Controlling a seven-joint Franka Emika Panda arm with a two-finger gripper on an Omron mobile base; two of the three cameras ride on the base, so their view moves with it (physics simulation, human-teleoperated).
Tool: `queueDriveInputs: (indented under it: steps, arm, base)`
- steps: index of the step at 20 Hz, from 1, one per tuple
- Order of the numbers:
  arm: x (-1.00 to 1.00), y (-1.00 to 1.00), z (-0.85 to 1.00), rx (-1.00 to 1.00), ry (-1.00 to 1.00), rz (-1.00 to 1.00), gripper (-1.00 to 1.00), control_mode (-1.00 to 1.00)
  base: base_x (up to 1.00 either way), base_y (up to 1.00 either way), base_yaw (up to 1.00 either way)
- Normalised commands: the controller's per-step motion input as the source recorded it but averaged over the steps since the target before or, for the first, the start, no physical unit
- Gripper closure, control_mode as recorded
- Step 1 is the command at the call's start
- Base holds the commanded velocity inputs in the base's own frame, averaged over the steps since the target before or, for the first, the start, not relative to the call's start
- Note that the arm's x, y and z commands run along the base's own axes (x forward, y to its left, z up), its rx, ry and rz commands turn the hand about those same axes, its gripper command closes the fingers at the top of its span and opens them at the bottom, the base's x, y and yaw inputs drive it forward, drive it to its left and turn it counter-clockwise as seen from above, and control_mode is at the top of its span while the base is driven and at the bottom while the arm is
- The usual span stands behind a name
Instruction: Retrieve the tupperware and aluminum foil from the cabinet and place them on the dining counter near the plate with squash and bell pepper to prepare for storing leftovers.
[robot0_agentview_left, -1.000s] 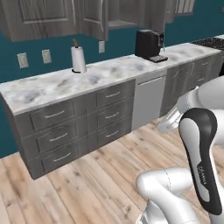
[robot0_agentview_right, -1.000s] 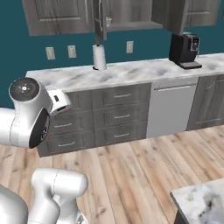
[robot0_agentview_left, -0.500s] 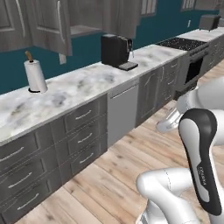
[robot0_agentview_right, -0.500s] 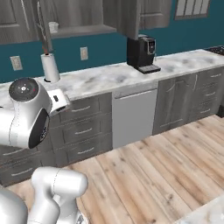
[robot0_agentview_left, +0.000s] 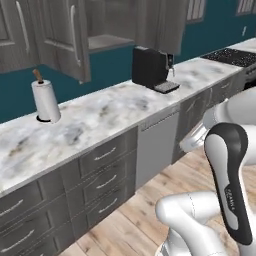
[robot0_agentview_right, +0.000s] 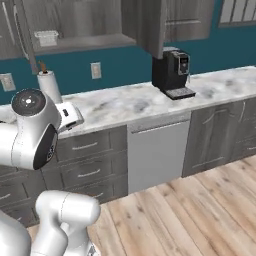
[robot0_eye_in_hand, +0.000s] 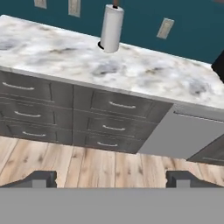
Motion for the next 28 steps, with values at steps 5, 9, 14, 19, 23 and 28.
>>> queueDriveInputs:
  steps: [5,9,14,19,23,28]
  arm:
    - [0.0,0.0,0.0,0.0,0.0,0.0,-1.0,1.0]
    - [0.0,0.0,0.0,0.0,0.0,0.0,-1.0,1.0]
    - [0.0,0.0,0.0,0.0,0.0,0.0,-1.0,1.0]
    - [0.0,0.0,0.0,0.0,0.0,0.0,-1.0,1.0]
    - [0.18,0.0,0.11,0.03,-0.05,0.09,-1.0,-1.0]
    - [0.15,0.11,0.9,0.0,-0.15,0.0,-1.0,-1.0]
  base:
    - [1.0,-0.27,0.52]
    - [1.0,-0.4,0.58]
    - [0.96,-0.48,0.59]
    - [1.0,-0.37,0.59]
    - [0.4,-0.11,0.25]
    - [0.0,0.0,0.0]
